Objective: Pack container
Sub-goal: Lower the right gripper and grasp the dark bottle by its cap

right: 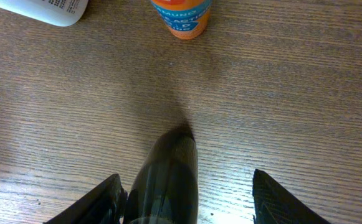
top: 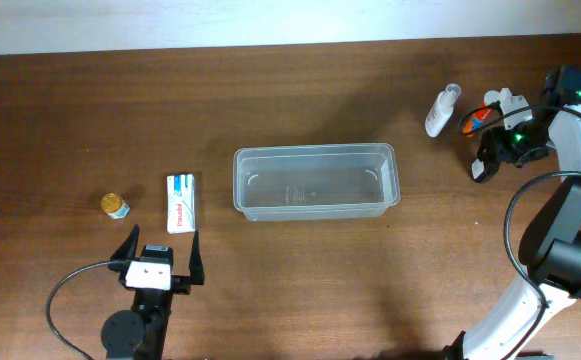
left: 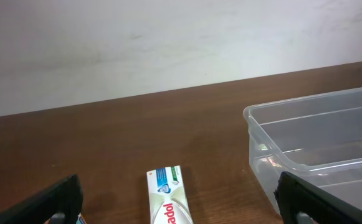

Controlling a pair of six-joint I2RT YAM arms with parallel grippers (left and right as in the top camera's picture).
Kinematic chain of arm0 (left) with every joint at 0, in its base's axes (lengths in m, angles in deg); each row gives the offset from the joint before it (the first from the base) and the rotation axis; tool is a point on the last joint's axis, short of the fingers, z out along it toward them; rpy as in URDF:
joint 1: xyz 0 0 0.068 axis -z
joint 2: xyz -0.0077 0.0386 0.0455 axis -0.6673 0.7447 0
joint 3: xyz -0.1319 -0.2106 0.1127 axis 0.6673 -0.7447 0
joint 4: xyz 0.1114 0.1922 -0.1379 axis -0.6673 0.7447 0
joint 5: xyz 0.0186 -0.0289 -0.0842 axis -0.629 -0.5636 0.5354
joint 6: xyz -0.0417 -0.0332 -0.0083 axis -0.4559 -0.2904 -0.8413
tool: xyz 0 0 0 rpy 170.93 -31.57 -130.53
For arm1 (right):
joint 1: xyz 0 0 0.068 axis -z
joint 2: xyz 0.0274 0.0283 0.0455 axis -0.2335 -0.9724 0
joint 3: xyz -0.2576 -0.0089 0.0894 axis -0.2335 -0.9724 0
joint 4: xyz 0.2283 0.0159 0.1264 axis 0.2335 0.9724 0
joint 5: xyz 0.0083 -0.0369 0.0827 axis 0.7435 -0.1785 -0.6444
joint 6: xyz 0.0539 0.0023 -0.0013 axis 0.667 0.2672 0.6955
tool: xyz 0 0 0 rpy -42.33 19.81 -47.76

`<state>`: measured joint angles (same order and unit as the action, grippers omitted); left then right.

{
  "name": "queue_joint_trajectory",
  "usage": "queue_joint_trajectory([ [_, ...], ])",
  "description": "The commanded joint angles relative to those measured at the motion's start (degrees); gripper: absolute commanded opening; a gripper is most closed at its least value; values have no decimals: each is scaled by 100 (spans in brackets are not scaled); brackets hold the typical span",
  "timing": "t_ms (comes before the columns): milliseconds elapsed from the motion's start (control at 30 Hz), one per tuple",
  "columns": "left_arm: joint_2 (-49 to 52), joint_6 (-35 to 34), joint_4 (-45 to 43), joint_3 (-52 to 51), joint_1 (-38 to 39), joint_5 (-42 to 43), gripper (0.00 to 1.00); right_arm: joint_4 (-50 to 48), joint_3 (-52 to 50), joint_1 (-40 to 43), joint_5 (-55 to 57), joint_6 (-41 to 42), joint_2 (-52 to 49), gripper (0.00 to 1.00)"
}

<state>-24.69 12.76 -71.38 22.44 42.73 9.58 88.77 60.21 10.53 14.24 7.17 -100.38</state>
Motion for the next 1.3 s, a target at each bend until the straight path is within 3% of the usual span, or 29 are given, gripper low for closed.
queue_joint_trajectory([
  [0, -24, 50, 7, -31, -28, 63, 99, -24, -85, 37, -131, -9, -22, 58],
  [333, -24, 52, 7, -31, -28, 63, 99, -328, -426, 37, -127, -31, -22, 58],
  [467, -24, 50, 7, -31, -28, 63, 99, -374, -426, 37, -125, -28, -22, 51],
  [667, -24, 50, 4, -31, -28, 63, 99, -319, -424, 37, -105, -26, -22, 50],
  [1267, -24, 50, 7, -31, -28, 63, 99, -22, -98, 37, -107, 15, 149, 33],
])
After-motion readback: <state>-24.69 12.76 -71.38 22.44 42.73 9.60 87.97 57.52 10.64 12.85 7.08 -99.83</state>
